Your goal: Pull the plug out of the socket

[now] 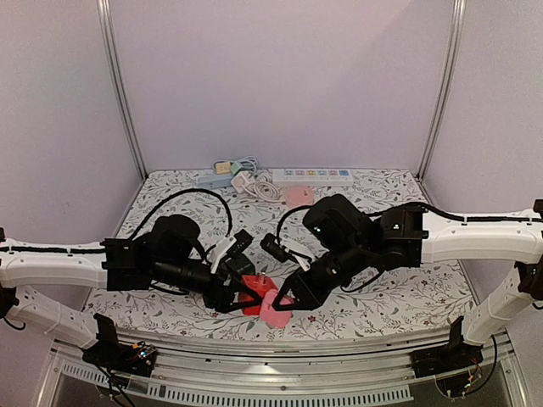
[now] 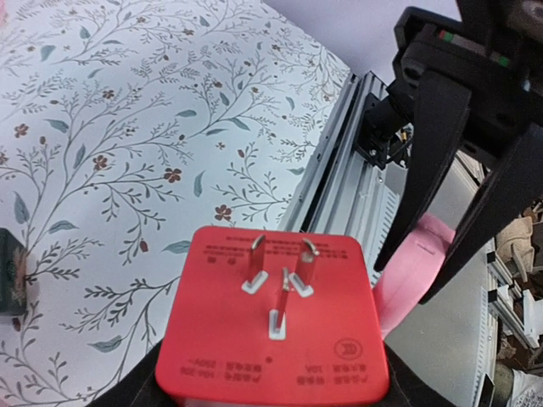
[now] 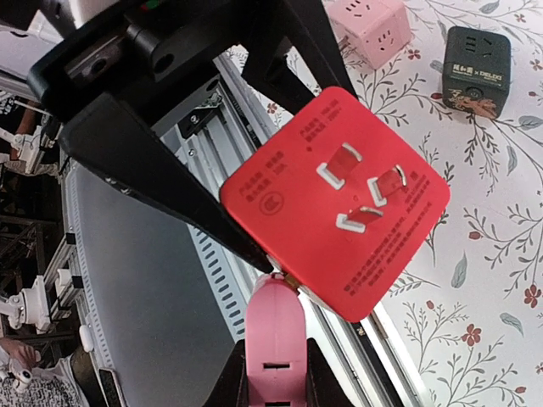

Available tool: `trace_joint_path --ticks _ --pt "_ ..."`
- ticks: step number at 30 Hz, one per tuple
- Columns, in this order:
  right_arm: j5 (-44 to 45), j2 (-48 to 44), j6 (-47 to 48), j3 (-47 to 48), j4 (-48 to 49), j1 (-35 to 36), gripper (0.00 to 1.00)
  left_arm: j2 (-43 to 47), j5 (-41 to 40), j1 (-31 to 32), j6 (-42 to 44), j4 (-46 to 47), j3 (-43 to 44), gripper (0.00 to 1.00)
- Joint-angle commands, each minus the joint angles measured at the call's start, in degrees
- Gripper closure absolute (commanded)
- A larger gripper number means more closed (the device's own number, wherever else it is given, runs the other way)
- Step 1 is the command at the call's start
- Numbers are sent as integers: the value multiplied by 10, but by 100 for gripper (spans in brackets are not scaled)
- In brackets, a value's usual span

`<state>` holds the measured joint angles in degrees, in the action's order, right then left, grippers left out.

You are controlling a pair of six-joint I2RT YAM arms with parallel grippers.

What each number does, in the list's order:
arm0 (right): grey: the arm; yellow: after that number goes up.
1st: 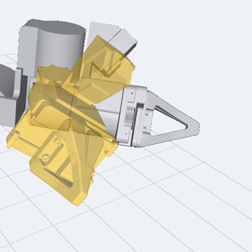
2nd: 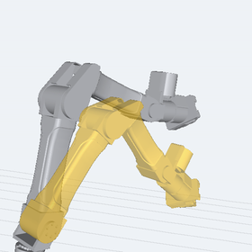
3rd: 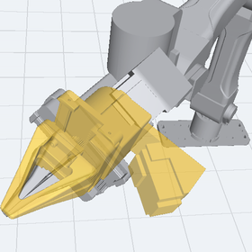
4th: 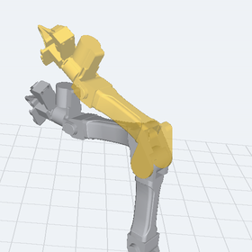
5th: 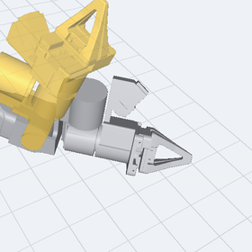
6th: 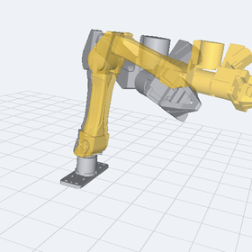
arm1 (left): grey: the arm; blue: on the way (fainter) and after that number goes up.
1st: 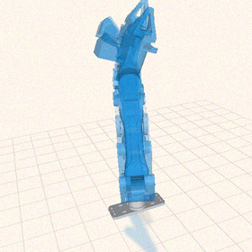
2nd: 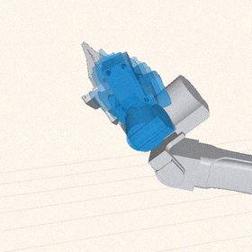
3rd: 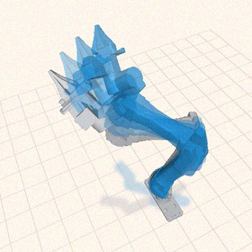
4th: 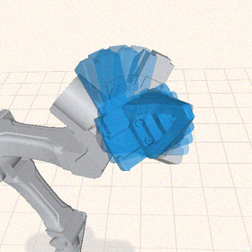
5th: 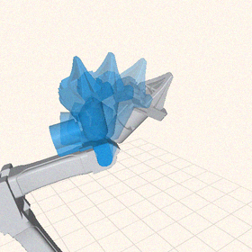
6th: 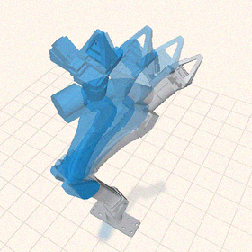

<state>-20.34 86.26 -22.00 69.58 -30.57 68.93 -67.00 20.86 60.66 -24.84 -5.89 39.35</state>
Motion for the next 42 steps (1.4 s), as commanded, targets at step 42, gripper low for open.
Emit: trace_joint_path --ticks 42 --pt "182 100 -3 62 -12 -2 100 23 -170 -34 17 -139 31 78"
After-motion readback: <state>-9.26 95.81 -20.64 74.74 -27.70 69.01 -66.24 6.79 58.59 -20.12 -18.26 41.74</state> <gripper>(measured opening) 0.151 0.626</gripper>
